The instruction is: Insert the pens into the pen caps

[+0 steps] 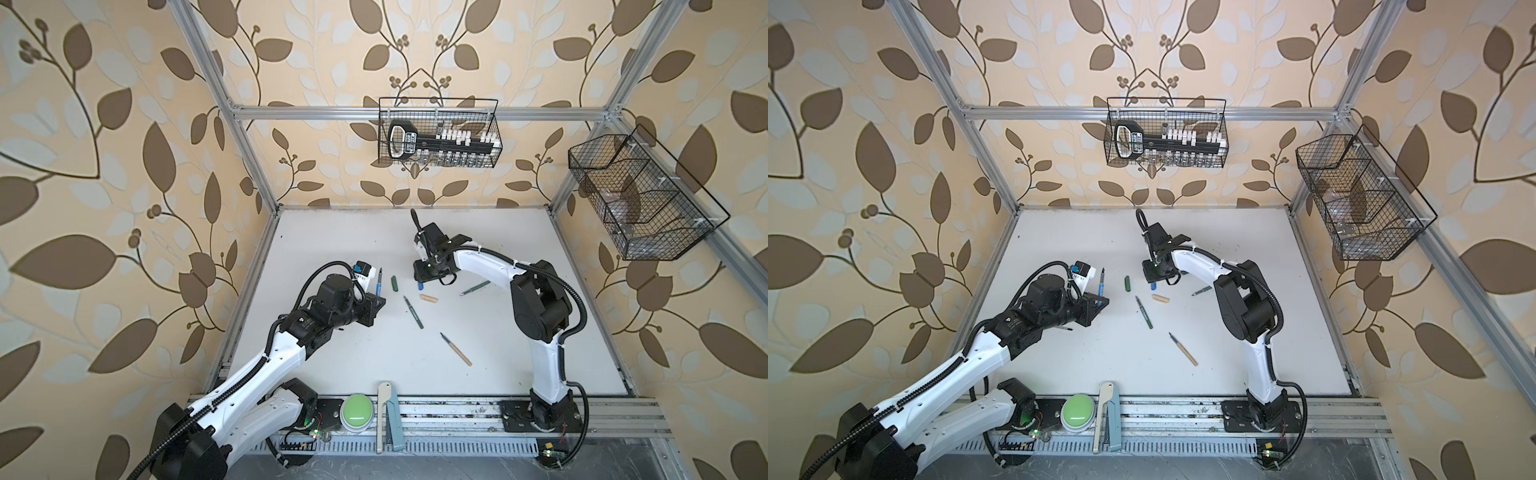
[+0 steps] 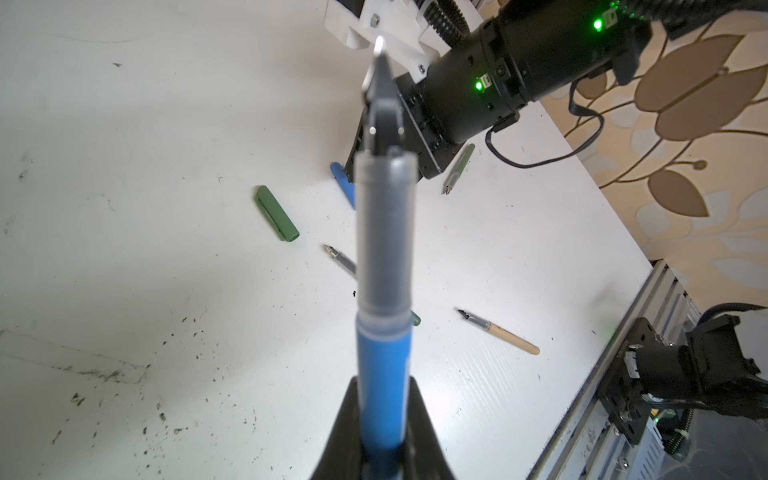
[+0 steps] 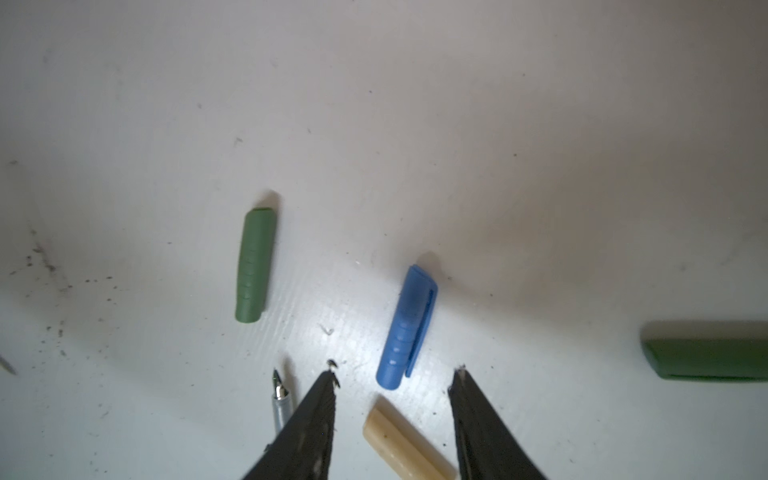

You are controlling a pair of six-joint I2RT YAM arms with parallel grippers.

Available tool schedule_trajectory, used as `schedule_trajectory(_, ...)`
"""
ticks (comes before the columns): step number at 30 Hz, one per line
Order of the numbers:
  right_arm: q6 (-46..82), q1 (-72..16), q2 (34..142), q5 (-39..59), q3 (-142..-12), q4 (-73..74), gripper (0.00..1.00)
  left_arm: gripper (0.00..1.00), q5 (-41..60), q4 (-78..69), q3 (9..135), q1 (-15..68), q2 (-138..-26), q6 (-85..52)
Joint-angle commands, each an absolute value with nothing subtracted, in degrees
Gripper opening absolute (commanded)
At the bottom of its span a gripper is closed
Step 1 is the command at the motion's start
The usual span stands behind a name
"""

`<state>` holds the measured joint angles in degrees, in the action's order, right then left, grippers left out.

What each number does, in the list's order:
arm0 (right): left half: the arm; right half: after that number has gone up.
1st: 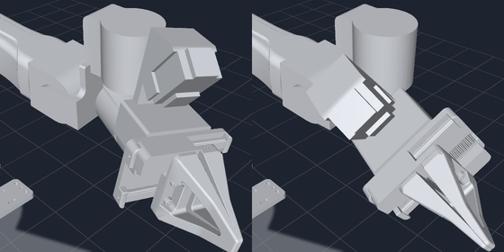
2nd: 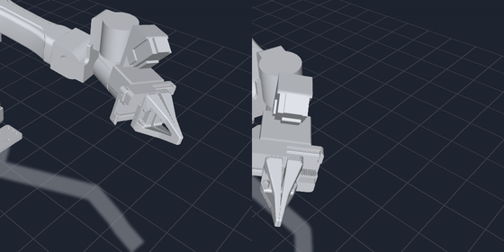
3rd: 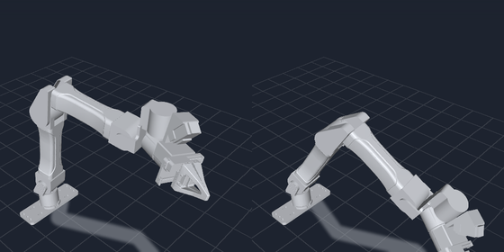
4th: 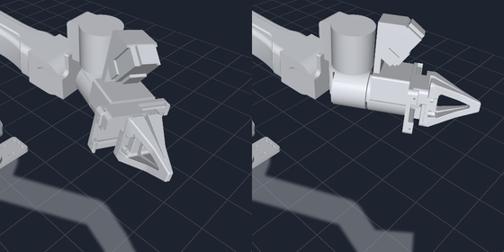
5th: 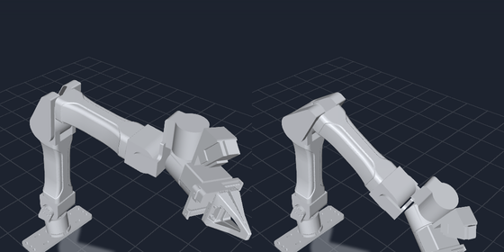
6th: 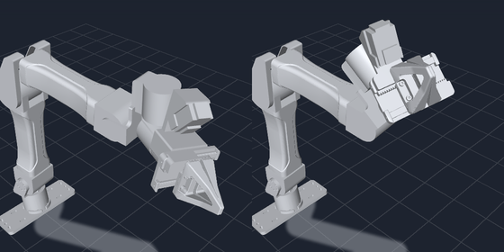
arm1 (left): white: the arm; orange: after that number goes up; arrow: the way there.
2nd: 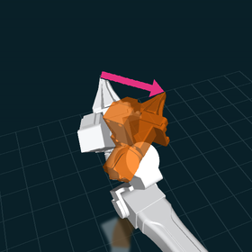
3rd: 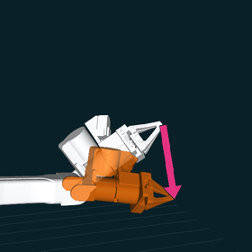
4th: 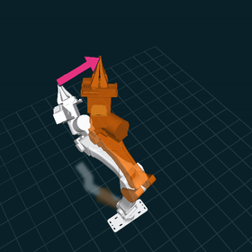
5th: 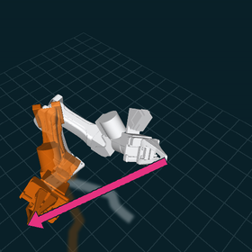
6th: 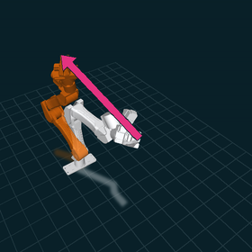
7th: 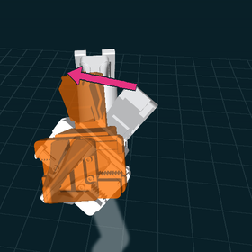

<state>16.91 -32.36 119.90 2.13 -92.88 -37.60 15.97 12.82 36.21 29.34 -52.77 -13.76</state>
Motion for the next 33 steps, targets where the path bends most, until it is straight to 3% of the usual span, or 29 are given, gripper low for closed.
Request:
schedule_trajectory(1,17.9,-32.8,123.6,0.2,-94.8,-40.3,0.48,0.02,15.6,11.6,35.9,30.1,-51.9,-12.3)
schedule_trajectory(10,17.9,-33.1,128.1,-1.2,-98.8,-40.8,0.47,0.02,16.2,11.3,36.1,30.0,-52.8,-12.3)
schedule_trajectory(20,16.1,-34.9,131.8,-9.0,-103.4,-46.8,0.45,0.02,14.7,12.0,36.4,30.1,-52.5,-12.3)
schedule_trajectory(33,15.3,-36.0,132.5,-7.3,-101.6,-46.7,0.32,0.01,14.7,11.6,36.6,30.1,-53.0,-11.9)
